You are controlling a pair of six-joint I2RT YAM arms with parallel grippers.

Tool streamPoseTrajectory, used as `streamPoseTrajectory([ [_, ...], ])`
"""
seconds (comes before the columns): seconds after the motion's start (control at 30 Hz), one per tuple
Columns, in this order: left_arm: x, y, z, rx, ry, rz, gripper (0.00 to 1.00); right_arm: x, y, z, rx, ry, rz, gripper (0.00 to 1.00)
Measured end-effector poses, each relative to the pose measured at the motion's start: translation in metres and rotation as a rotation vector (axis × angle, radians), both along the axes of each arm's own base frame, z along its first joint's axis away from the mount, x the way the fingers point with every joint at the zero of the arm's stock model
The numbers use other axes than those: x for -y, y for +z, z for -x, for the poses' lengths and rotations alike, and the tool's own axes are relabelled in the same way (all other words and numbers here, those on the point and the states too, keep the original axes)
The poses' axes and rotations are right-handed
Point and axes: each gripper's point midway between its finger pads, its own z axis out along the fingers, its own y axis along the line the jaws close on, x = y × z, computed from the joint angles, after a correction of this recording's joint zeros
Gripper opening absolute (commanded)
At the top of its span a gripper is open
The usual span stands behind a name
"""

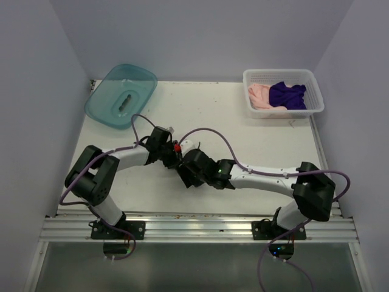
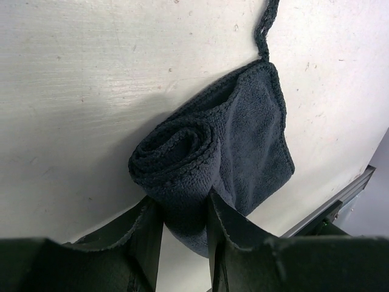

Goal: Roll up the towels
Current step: Roll the towel

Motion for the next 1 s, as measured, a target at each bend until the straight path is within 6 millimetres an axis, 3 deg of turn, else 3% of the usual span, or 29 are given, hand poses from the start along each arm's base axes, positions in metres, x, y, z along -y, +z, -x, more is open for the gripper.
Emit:
streamPoseTrajectory([
  [0.1, -0.001, 0.001, 0.001, -0.004, 0.006, -0.007, 0.35, -0.004, -0.007, 0.000, 0.093, 0.009, 0.125, 0.63],
  [0.3, -0.003, 0.000, 0.002, -0.011, 0.011, -0.016, 0.35, 0.003, -0.044, 0.001, 0.168, 0.036, 0.332, 0.58],
  [0.4, -0.004, 0.000, 0.003, -0.014, 0.013, -0.018, 0.36, 0.009, -0.059, -0.002, 0.180, 0.039, 0.398, 0.48],
  [0.43, -0.004, 0.000, 0.003, -0.016, 0.013, -0.018, 0.36, 0.011, -0.062, -0.002, 0.183, 0.040, 0.413, 0.39],
  [0.53, -0.004, 0.001, 0.004, -0.016, 0.014, -0.018, 0.43, 0.014, -0.068, -0.004, 0.191, 0.032, 0.435, 0.22],
  [0.57, -0.004, 0.002, 0.004, -0.015, 0.014, -0.018, 0.51, 0.014, -0.067, -0.005, 0.195, 0.028, 0.435, 0.13],
  [0.63, -0.005, 0.004, 0.004, -0.009, 0.014, -0.019, 0.60, 0.014, -0.067, -0.005, 0.198, 0.021, 0.426, 0.08],
  [0.77, -0.006, 0.012, 0.004, 0.007, 0.017, -0.017, 0.80, 0.017, -0.068, -0.006, 0.170, 0.007, 0.368, 0.07],
  [0.87, -0.007, 0.020, 0.003, 0.029, 0.017, -0.009, 0.89, 0.022, -0.065, -0.007, 0.118, -0.002, 0.289, 0.07],
  [1.0, -0.008, 0.023, 0.008, 0.043, 0.017, 0.007, 0.91, 0.028, -0.061, -0.007, 0.015, -0.014, 0.141, 0.07],
])
